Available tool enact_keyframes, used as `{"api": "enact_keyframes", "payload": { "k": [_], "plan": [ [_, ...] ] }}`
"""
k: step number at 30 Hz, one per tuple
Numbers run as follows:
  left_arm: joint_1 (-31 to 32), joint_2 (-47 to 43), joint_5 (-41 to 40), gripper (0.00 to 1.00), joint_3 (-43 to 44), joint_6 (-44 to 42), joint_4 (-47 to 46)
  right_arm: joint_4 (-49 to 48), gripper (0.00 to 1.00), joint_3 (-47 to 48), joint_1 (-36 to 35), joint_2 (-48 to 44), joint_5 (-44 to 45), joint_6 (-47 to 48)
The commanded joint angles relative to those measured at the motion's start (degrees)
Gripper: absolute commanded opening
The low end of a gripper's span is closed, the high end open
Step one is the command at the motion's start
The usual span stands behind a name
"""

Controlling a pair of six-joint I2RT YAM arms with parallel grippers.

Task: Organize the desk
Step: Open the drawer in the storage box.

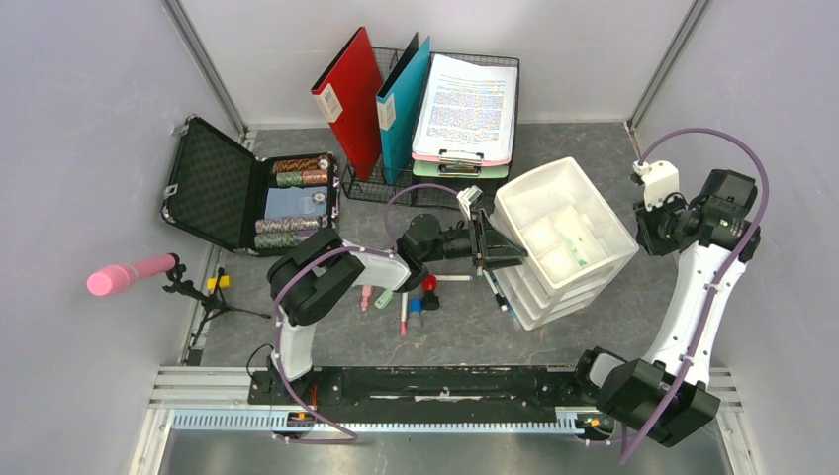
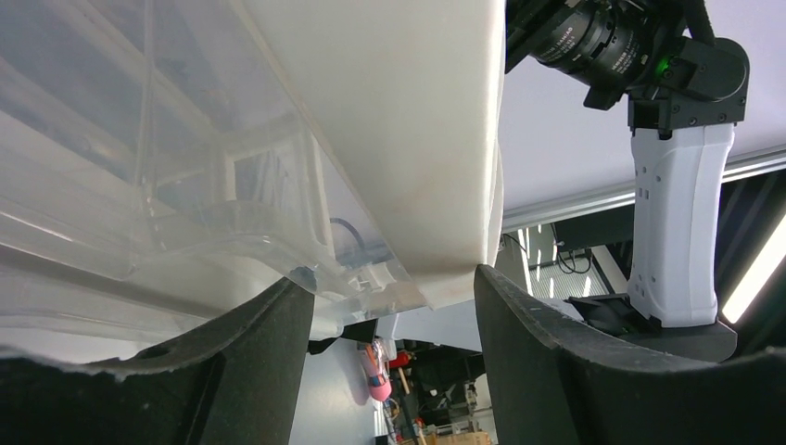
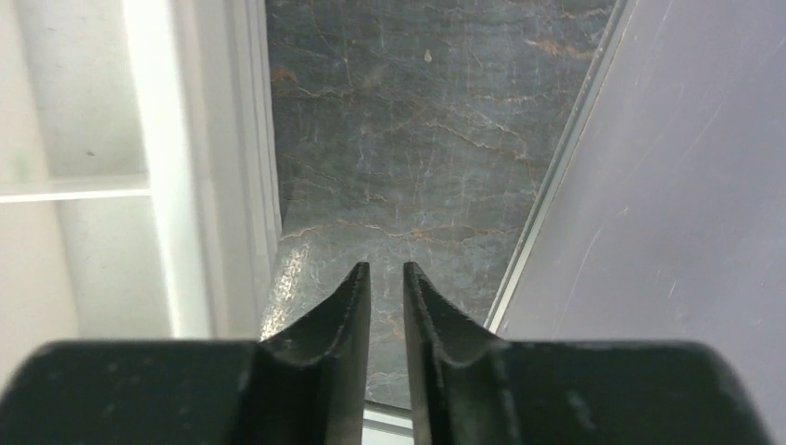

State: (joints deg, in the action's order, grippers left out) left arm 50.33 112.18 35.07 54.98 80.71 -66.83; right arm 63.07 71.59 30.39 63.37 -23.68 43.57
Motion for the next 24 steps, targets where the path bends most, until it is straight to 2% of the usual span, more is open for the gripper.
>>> {"api": "enact_keyframes", "payload": {
  "k": [1, 5, 10, 16, 20, 24],
  "plan": [
    [-0.40, 2.23, -0.48, 0.68, 3.98, -1.75, -3.55, 3.22, 0.29, 5.71, 0.28, 0.47, -3.78, 0.66],
    [-0.41, 4.48, 0.22, 0.66, 5.66, -0.94, -4.55, 5.97, 0.37, 10.85, 0.28, 1.03, -2.87, 0.81],
    [-0.41, 5.70, -0.71, 0.67, 5.57, -1.54, -4.75, 8.79, 0.40, 16.05, 0.28, 1.29, -2.05, 2.14],
    [-0.49, 5.60, -0.70, 0.67, 5.49, -2.44, -3.39, 9.00, 0.48, 16.45, 0.28, 0.55, -3.50, 2.91],
    [-0.54, 5.24, -0.70, 0.67, 5.36, -3.69, -2.31, 9.00, 0.55, 16.21, 0.19, 0.26, -7.58, 2.93],
    [-0.75, 5.23, -0.70, 0.67, 5.31, -4.11, -1.70, 8.99, 0.58, 16.07, -0.03, 0.40, -12.59, 2.67]
  ]
}}
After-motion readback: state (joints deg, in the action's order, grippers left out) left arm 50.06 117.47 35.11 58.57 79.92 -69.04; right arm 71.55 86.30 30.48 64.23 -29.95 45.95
